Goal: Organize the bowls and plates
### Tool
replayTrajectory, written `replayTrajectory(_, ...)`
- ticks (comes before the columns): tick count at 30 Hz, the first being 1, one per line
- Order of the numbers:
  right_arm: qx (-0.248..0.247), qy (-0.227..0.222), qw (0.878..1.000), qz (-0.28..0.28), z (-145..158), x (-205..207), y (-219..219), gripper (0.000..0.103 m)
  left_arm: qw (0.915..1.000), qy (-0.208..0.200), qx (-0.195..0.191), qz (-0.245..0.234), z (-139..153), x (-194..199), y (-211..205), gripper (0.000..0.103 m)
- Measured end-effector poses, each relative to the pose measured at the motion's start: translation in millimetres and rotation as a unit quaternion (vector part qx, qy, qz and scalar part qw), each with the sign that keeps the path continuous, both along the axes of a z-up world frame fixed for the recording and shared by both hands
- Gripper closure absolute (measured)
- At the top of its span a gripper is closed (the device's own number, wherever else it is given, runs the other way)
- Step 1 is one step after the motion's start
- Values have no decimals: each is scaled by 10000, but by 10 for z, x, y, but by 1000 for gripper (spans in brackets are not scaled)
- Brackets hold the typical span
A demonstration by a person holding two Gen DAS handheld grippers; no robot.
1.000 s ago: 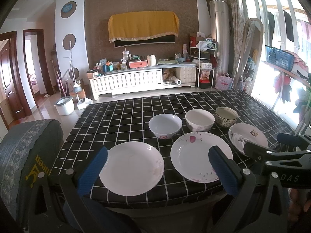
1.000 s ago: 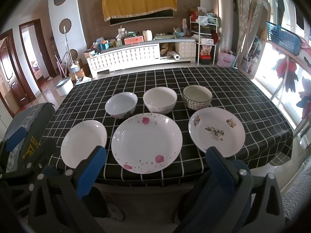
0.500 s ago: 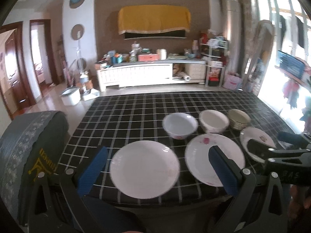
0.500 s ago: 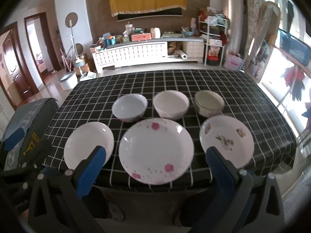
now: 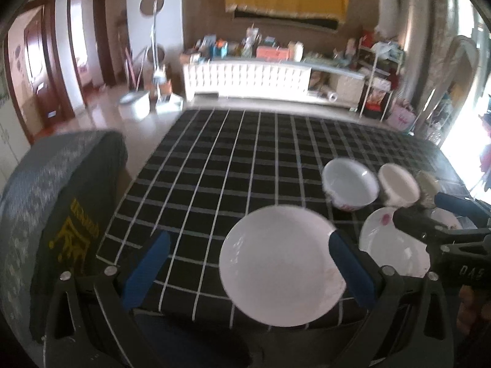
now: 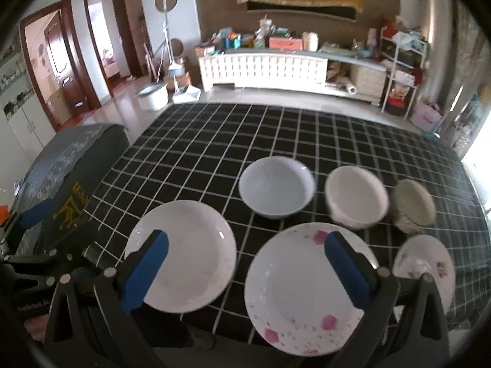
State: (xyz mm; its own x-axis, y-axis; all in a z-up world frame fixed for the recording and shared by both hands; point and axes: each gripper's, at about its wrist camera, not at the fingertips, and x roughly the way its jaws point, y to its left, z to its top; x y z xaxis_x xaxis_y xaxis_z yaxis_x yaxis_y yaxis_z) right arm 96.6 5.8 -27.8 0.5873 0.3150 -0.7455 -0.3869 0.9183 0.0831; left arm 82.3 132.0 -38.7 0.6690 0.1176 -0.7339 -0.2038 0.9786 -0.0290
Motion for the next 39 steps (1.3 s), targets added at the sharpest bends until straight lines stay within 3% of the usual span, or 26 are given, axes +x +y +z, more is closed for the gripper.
replayTrajectory(2,-71,174,9997,136,-117,74,93,13,9994,311,-112,108,-208,103,93,12)
replayTrajectory(4,-153,404,9989,206,-273,158,149,19,9975,620,-270,194,-417,185,169,26)
replayTrajectory(6,-157,666,9973,275,-443,252,185,31,9942,925,-477,275,-633,263,257,47)
replayTrajectory(8,-150,850,9958,310,-555,308,187,35,9903,1192,-627,327,-828,329,323,55)
replayTrajectory(10,-163,975,9944,368,-645,354,194,40,9879,1372,-646,333,-948,369,343,56)
replayTrajectory(12,-232,1103,9929,372,-740,412,198,45,9859,1499,-663,345,-1050,413,359,68)
replayTrajectory(19,-326,1373,9889,475,-954,490,284,60,9824,1670,-739,389,-1183,466,403,75)
replayTrajectory(24,-422,1496,9869,425,-1066,468,314,86,9810,1672,-962,197,-1238,495,402,92)
replayTrajectory(39,-411,1527,9871,231,-1072,549,370,86,9789,1726,-1049,308,-1210,504,526,92)
